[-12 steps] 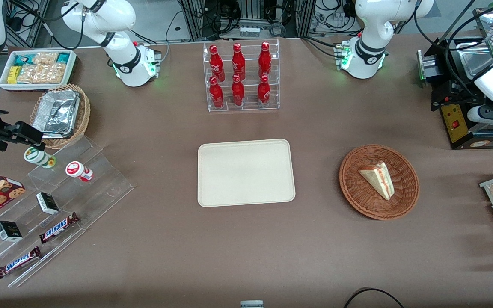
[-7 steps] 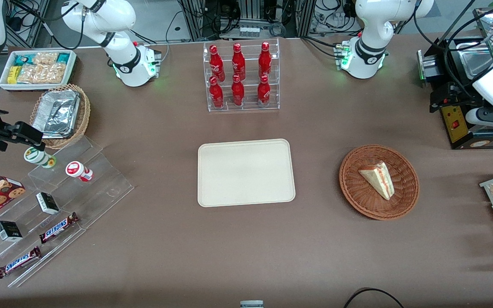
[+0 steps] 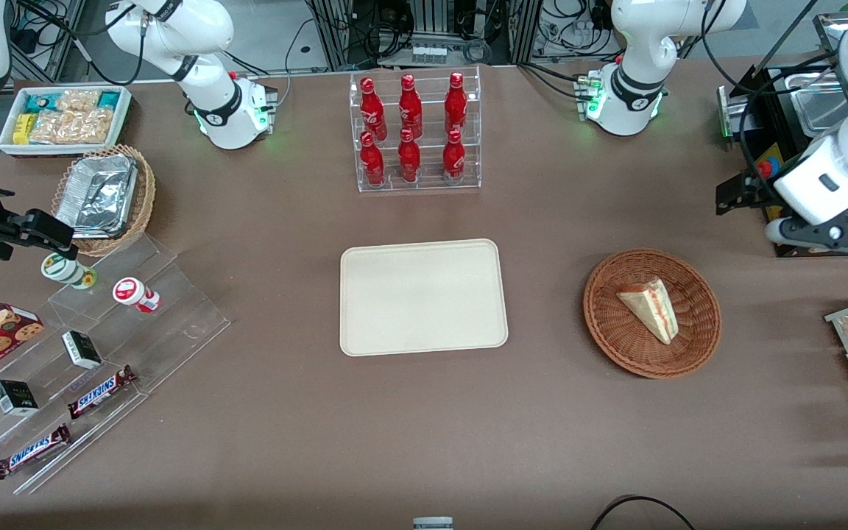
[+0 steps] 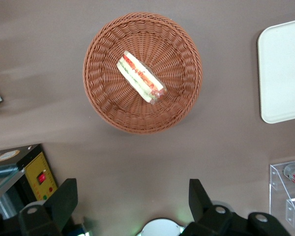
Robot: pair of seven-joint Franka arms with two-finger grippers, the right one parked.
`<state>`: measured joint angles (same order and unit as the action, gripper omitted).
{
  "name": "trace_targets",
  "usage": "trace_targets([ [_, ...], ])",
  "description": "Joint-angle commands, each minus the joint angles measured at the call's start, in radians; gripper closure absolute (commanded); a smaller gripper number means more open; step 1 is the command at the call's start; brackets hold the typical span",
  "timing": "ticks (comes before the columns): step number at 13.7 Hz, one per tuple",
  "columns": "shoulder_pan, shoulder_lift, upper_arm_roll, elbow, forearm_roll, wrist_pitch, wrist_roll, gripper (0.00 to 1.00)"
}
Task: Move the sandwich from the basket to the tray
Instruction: 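Move the left gripper over the wicker basket above the sandwich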
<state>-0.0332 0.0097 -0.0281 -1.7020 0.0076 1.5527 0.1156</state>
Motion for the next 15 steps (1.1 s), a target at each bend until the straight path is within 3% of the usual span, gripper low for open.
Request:
trace_targets([
  [1,0.006,-0.011,-0.007,-0.112,-0.009,0.122,0.001,0.00],
  [10,-0.001,0.096,-0.007,-0.218,-0.006,0.372,-0.082,0.00],
  [15,-0.001,0.096,-0.009,-0.303,-0.006,0.507,-0.266,0.00],
])
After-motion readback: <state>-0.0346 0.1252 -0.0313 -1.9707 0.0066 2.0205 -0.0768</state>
